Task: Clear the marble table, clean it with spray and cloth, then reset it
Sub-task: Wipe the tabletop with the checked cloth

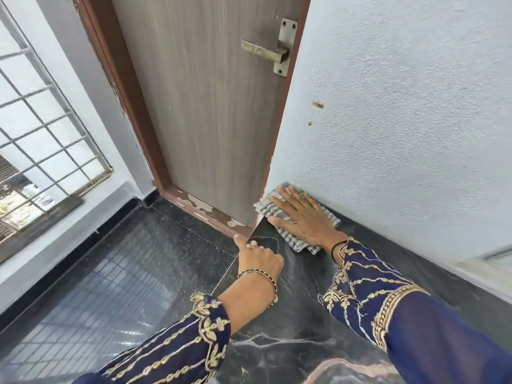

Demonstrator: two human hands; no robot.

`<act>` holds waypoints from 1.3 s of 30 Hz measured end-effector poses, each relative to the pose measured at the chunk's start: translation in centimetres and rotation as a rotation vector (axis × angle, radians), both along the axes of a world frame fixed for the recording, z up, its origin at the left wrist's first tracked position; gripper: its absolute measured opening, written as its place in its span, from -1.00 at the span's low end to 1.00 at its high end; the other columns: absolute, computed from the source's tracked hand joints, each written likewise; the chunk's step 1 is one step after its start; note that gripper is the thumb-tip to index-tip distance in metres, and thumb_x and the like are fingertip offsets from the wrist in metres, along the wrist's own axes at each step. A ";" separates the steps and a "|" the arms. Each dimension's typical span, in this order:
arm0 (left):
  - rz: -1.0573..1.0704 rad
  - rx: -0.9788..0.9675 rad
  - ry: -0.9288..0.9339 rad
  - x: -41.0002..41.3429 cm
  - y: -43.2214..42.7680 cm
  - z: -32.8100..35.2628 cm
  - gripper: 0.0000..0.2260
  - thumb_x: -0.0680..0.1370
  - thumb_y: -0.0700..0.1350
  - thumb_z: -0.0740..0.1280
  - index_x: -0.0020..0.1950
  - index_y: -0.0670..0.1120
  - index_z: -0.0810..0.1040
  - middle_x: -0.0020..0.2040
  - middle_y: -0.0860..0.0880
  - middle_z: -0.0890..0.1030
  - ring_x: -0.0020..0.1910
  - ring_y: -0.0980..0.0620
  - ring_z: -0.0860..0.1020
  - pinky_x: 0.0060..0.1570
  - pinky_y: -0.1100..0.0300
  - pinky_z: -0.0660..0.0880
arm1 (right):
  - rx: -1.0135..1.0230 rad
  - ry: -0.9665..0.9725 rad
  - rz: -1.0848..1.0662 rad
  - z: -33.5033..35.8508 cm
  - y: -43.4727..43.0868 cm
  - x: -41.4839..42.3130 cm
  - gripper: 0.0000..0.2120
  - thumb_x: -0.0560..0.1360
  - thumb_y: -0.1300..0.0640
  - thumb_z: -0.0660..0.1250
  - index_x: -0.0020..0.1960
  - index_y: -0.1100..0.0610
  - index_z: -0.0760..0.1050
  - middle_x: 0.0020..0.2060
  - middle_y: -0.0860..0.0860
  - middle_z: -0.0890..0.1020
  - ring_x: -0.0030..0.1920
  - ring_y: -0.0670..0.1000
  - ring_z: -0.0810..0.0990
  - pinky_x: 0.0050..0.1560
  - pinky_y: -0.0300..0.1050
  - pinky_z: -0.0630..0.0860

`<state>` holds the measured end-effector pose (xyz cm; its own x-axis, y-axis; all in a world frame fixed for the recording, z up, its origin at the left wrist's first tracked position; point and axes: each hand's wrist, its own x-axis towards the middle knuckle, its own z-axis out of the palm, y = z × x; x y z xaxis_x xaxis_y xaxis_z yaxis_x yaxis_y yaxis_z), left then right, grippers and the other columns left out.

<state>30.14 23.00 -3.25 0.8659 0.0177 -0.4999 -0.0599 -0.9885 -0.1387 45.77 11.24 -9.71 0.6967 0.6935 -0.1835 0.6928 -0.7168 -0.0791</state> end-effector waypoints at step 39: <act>0.271 -0.234 -0.315 -27.1 12.7 4.2 -0.74 0.56 -0.05 0.10 0.01 -0.06 0.58 -0.02 -0.08 0.66 -0.06 -0.14 0.61 -0.04 0.07 0.44 | 0.158 -0.024 0.180 -1.2 8.3 -42.3 -0.56 0.69 -0.25 -0.08 0.52 -0.16 0.01 0.54 -0.09 0.04 0.62 0.05 -0.18 0.55 0.18 -0.11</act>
